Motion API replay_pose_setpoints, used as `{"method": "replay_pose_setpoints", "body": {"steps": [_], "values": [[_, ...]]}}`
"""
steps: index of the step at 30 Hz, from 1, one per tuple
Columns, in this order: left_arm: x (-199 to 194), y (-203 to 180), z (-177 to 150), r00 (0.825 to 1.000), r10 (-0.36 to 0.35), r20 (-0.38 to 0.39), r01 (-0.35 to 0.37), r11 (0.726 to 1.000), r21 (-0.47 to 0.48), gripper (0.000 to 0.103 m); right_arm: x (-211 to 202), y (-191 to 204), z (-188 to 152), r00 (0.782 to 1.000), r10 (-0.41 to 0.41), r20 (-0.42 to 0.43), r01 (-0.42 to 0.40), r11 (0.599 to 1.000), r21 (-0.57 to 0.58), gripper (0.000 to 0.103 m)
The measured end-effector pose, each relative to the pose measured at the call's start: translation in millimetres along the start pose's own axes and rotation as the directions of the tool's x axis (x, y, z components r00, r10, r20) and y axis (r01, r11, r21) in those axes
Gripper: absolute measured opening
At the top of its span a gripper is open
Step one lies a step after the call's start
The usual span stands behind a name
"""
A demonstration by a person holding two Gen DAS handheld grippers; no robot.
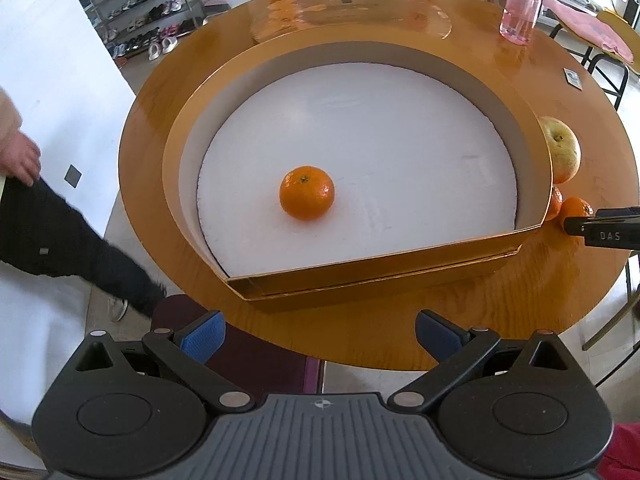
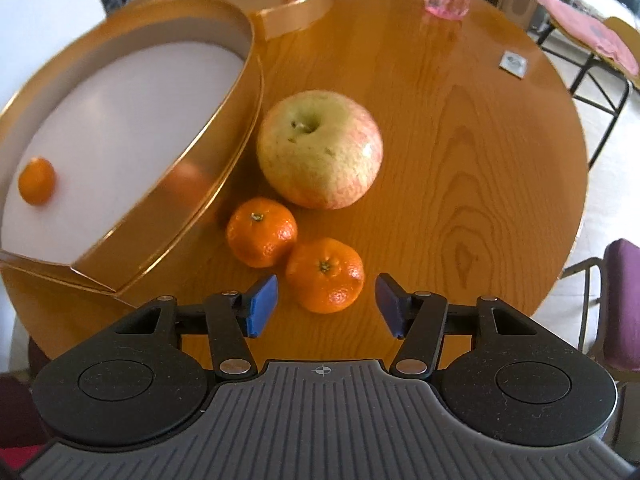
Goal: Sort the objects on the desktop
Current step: 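Move the right tool back and grasp a second mandarin orange, then carry the second orange into the gold box and release it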
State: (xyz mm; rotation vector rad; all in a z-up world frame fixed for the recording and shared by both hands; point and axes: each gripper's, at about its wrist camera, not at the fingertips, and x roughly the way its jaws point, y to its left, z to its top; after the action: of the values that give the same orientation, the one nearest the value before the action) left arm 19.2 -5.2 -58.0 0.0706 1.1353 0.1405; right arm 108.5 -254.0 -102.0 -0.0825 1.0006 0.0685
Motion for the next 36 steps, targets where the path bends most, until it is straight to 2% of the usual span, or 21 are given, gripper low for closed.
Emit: {"method": "replay_pose_setpoints", "body": {"steps": [6, 10, 12, 16, 20, 22, 24, 27, 30, 33, 36], "values": [[1, -1, 0, 1.0, -0.003, -0.002, 0.003, 1.0, 0.0, 0.101, 10, 4, 6, 1.0, -0.009, -0.022, 0.008, 0.999, -0.04, 0.06], [2, 1, 0, 1.0, -0.006, -0.004, 0.006, 1.0, -0.005, 0.101, 14, 7, 6, 0.999, -0.022, -0.043, 0.019, 0.998, -0.057, 0.049], [3, 2, 0, 1.0, -0.008, -0.005, 0.008, 1.0, -0.008, 0.101, 14, 7, 4, 0.999, -0.03, -0.044, 0.027, 0.998, -0.056, 0.047], [5, 5, -2, 1.0, -0.017, -0.005, 0.016, 1.0, -0.019, 0.101, 8, 5, -3, 0.997, -0.037, -0.062, 0.036, 0.999, -0.019, 0.046], [8, 13, -3, 1.0, -0.025, -0.006, 0.024, 0.999, -0.043, 0.101, -3, -1, -15, 0.996, -0.003, -0.09, 0.01, 0.998, 0.068, 0.046], [9, 17, -3, 1.0, -0.029, -0.005, 0.028, 0.998, -0.055, 0.101, -18, -2, -12, 0.998, -0.001, -0.067, 0.007, 0.996, 0.093, 0.046], [10, 21, -3, 0.999, -0.034, -0.003, 0.033, 0.997, -0.064, 0.101, -40, 2, -3, 1.0, -0.004, -0.009, 0.005, 0.995, 0.095, 0.046], [10, 26, -3, 0.999, -0.037, 0.002, 0.038, 0.997, -0.074, 0.101, -73, 16, 19, 0.995, 0.022, 0.099, -0.03, 0.997, 0.077, 0.046], [10, 34, -5, 0.999, -0.036, 0.008, 0.037, 0.995, -0.091, 0.101, -95, 45, 41, 0.981, 0.079, 0.178, -0.082, 0.997, 0.007, 0.046], [10, 43, -8, 1.0, -0.029, 0.009, 0.03, 0.993, -0.117, 0.101, -90, 83, 54, 0.972, 0.171, 0.16, -0.157, 0.983, -0.097, 0.046], [10, 55, -14, 1.0, -0.013, 0.002, 0.013, 0.989, -0.148, 0.101, -64, 125, 57, 0.975, 0.209, 0.077, -0.192, 0.964, -0.184, 0.046]]}}
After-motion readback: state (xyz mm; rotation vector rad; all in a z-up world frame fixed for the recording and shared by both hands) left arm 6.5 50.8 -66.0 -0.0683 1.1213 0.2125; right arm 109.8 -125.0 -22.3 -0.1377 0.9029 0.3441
